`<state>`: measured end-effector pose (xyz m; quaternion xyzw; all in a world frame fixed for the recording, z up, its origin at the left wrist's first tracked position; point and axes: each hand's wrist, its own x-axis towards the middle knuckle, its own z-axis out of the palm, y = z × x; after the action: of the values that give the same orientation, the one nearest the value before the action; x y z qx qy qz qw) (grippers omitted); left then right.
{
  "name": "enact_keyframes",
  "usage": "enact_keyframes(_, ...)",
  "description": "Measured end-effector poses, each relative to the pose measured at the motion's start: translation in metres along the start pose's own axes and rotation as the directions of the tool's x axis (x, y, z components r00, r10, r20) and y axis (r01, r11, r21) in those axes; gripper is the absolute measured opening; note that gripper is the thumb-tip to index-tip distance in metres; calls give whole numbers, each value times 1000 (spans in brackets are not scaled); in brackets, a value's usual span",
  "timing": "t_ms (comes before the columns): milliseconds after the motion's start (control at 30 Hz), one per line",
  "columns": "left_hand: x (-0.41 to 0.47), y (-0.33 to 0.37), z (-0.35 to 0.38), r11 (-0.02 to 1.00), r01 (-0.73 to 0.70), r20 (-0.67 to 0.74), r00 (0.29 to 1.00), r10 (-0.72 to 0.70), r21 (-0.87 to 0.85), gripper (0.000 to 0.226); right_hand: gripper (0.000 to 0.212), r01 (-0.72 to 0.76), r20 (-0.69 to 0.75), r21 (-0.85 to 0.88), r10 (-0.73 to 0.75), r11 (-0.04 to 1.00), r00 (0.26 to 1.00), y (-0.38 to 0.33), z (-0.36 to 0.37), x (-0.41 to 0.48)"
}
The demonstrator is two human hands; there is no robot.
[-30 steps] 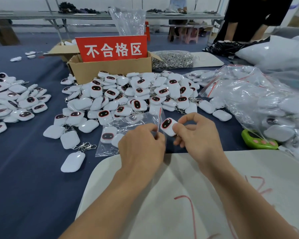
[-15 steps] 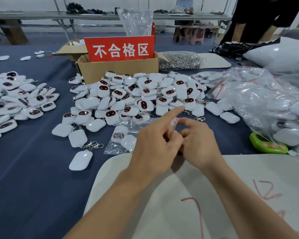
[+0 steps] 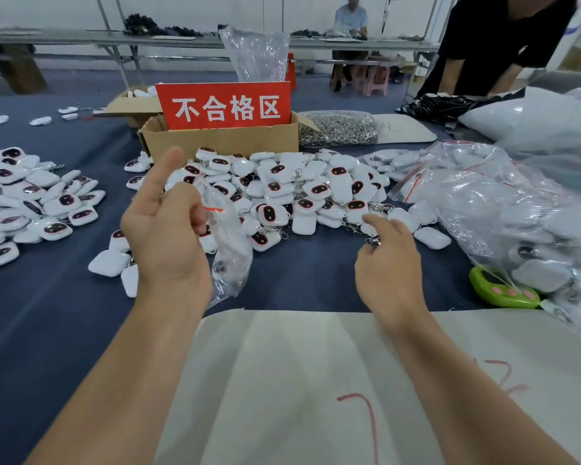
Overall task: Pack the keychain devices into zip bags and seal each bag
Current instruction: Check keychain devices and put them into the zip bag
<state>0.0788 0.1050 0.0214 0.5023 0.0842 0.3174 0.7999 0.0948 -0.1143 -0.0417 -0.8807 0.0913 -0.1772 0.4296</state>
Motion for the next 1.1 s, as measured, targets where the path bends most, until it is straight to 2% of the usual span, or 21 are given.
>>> enact_keyframes(100,-3,6,3,988,-134,66,989,130,71,54,62,96,100,-292,-69,952,993,1,4,13)
enact_keyframes(167,-16,1,9,949,-272,208,949,237,158,54,59,101,185,-424,-23,900,983,2,8,16)
enact_keyframes(233,-36,-11,14,864,-418,405,868,288,281,54,44,89,197,-440,-1,894,980,1,8,16)
enact_keyframes(300,-59,-31,17,773,-495,598,778,190,398,44,23,95,174,-456,-16,885,985,-1,3,14)
enact_keyframes(367,-76,-51,19,667,-523,732,680,-49,530,44,17,91,170,-473,-10,876,985,-2,-6,10)
enact_keyframes(400,-82,-60,19,602,-550,762,628,-159,579,47,11,95,162,-471,-20,877,987,-1,-10,8)
enact_keyframes(467,-85,-70,19,525,-565,759,582,-294,637,38,15,116,143,-431,-59,895,988,2,-16,4)
enact_keyframes(533,-80,-74,18,539,-532,746,576,-334,653,36,6,128,141,-366,-81,922,987,6,-17,5)
enact_keyframes(600,-77,-75,17,559,-520,750,566,-341,646,35,29,137,204,-387,-61,912,977,7,-14,7)
enact_keyframes(633,-76,-74,16,558,-520,749,567,-342,647,35,31,137,210,-405,-53,904,976,6,-13,6)
enact_keyframes(733,-75,-75,13,534,-499,712,619,-330,682,38,33,137,176,-420,-67,897,982,10,-11,4)
enact_keyframes(800,-73,-74,11,492,-495,674,673,-305,716,39,26,126,136,-378,-80,917,988,12,-13,-3)
enact_keyframes(867,-73,-71,9,460,-475,633,717,-292,750,39,27,26,47,-123,-20,992,999,9,-15,-13)
enact_keyframes(933,-74,-67,10,429,-479,608,757,-239,766,32,30,-38,1,157,39,987,999,3,-16,-24)
enact_keyframes(1033,-77,-58,12,472,-463,567,818,-100,751,22,34,-97,54,394,83,914,995,-1,-14,-33)
enact_keyframes(1100,-77,-54,12,542,-421,559,822,-112,728,20,35,-191,151,562,127,805,980,-4,-15,-32)
